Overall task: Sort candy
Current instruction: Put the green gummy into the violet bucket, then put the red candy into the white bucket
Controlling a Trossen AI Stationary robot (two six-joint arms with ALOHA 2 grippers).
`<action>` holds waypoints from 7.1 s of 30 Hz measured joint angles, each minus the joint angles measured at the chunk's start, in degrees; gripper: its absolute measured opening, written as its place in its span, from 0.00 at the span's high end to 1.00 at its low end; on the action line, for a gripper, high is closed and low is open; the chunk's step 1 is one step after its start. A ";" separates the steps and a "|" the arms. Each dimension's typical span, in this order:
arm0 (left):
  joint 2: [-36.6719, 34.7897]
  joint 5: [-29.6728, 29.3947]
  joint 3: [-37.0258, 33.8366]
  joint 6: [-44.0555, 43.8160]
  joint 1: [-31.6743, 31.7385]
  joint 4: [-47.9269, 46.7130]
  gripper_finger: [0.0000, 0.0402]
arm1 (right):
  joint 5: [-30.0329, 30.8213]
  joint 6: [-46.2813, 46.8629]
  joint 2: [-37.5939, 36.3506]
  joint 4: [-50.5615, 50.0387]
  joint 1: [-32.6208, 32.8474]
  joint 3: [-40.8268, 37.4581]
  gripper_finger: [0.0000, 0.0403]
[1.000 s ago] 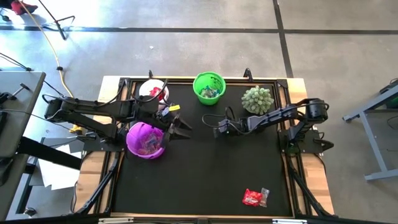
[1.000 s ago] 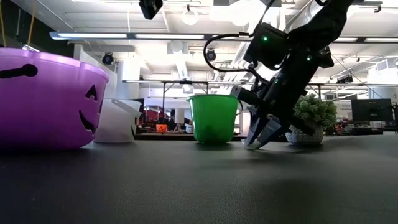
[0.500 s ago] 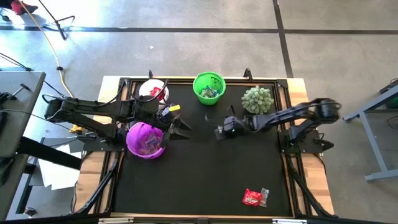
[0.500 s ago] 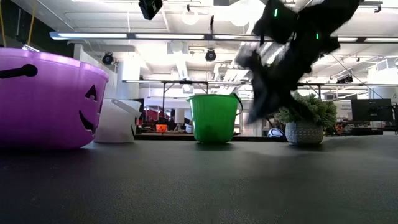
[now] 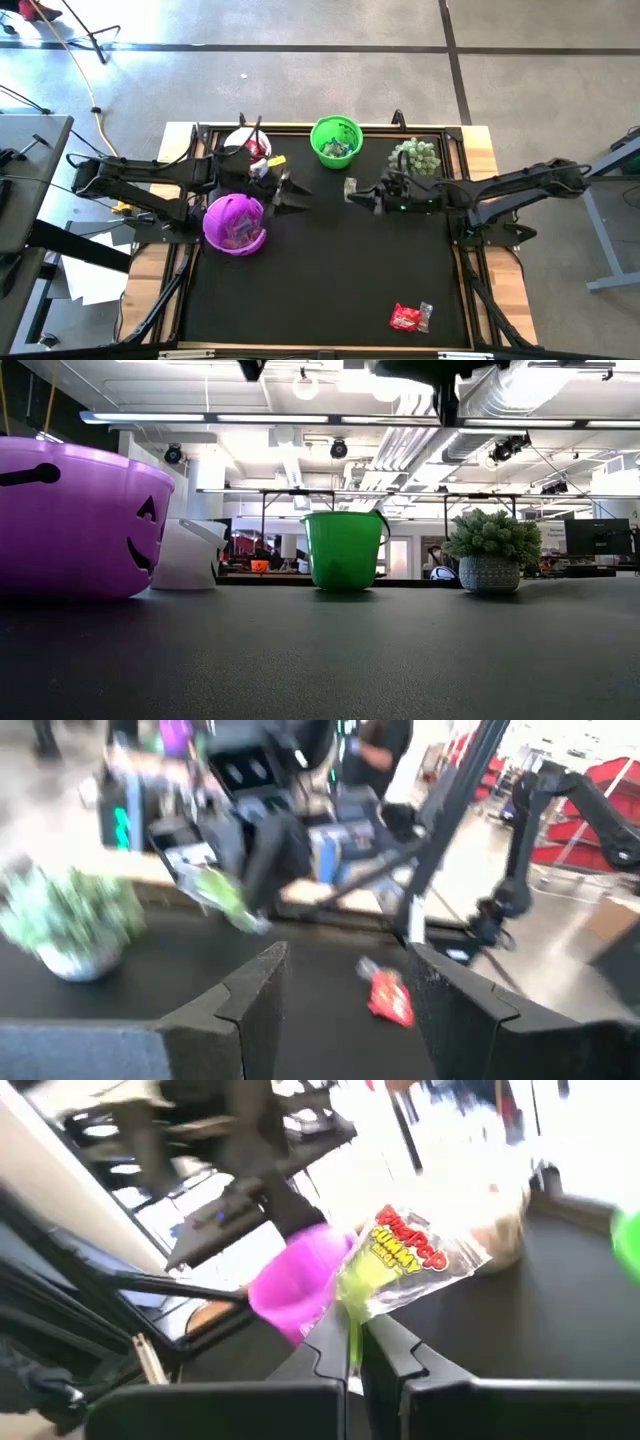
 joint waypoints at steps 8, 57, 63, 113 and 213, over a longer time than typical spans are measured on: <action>0.25 -3.71 0.00 12.60 0.21 10.92 0.54 | 1.03 -21.84 1.54 14.42 3.07 0.02 1.00; 16.39 -2.17 0.02 0.26 0.19 38.44 0.92 | -0.47 -42.91 7.93 29.39 1.72 0.11 1.00; 16.39 -2.14 0.02 -0.79 0.19 38.35 0.98 | -0.47 -40.89 7.93 29.41 1.72 0.11 1.00; -27.55 -11.05 0.04 -36.46 -4.53 -69.14 1.00 | 5.14 16.31 3.58 -18.99 1.72 0.11 0.54; -10.19 -5.36 0.00 -5.71 -4.83 -25.91 0.61 | -20.78 38.40 26.12 -23.69 32.08 0.11 0.54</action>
